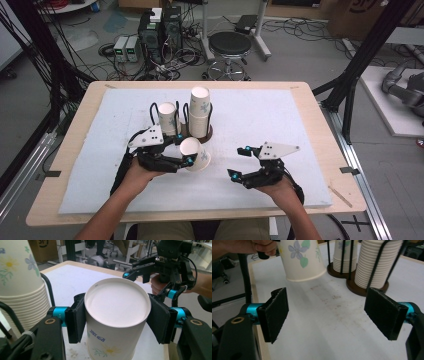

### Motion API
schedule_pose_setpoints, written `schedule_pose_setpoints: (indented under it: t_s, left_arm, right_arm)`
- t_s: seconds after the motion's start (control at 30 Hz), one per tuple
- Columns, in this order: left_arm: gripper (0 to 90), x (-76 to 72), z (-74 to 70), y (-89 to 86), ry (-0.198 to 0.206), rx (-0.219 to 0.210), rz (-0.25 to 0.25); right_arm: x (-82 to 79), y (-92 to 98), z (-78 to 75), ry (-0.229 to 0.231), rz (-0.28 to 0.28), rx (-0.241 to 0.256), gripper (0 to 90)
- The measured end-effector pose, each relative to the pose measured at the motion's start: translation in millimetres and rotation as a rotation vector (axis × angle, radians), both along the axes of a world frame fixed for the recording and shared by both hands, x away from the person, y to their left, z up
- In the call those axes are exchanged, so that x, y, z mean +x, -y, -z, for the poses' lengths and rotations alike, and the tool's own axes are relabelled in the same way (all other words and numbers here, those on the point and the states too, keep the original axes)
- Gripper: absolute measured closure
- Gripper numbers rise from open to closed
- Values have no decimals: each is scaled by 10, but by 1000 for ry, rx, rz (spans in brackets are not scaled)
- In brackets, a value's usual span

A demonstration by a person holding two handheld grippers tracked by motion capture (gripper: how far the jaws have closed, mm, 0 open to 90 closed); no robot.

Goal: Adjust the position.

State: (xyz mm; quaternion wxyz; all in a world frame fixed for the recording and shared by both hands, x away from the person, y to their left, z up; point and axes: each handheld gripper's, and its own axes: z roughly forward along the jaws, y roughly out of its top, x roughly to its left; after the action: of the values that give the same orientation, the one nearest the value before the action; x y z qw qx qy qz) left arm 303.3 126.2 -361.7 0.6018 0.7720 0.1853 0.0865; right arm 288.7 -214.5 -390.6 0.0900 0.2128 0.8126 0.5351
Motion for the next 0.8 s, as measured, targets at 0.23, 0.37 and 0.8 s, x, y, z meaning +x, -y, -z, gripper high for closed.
schedule_pose_setpoints:
  t_s: [0.23,0.37,0.8]
  left_arm:
    - [372,-21,2,75,-7,10,45]
    - [372,-29,-4,108,-8,12,67]
    - [371,-43,6,256,-11,28,122]
  right_arm:
    - [63,-215,-5,-1,-78,-30,201]
    - [92,-291,14,-4,-104,-39,201]
    - [94,-414,62,-16,-154,-41,201]
